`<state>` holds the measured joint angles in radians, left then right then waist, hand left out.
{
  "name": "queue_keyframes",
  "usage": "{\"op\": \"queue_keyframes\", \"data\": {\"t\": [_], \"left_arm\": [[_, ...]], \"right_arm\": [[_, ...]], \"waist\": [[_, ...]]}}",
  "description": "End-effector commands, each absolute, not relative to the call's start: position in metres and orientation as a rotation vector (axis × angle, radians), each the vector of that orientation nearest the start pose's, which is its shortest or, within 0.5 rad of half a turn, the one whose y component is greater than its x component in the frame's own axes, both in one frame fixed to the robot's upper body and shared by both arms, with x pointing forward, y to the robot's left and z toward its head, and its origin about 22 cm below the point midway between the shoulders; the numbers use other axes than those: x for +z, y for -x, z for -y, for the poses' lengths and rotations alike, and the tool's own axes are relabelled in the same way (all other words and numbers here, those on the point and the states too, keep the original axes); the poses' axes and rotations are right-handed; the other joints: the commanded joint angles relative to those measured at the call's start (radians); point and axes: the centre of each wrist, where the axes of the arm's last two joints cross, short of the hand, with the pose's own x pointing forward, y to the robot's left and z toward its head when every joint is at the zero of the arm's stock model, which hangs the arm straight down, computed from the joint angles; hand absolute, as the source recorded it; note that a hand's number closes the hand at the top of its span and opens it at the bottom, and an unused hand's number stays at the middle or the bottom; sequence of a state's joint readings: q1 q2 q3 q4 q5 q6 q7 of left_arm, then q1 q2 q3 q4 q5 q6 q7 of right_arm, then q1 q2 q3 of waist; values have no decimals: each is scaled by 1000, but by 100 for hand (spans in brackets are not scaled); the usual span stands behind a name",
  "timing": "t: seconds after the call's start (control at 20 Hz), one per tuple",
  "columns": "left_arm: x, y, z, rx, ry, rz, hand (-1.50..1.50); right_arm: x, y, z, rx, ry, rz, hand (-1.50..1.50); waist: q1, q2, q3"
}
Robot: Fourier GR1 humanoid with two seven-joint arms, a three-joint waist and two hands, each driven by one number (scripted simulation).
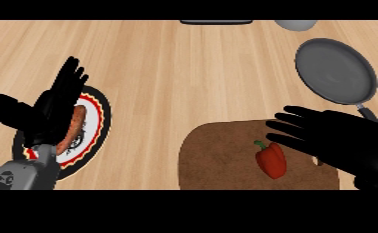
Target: Pick the bell pepper from the cutting board and place it in the pan
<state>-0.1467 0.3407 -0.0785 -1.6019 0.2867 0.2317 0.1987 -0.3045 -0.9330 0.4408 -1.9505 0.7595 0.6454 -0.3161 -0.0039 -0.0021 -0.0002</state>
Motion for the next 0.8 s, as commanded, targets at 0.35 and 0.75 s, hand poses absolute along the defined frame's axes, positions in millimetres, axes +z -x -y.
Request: {"op": "queue_keyframes", "data": {"t": [0.35, 0.75], "left_arm": [[60, -266, -273, 35, -107, 1512, 0], [66, -272, -270, 40, -116, 1526, 0]], "right_arm": [[160, -209, 227, 2203, 468, 1318, -150], [124, -224, 200, 2206, 586, 1211, -150]], "waist": [[2, 0, 0], [9, 2, 0]]}}
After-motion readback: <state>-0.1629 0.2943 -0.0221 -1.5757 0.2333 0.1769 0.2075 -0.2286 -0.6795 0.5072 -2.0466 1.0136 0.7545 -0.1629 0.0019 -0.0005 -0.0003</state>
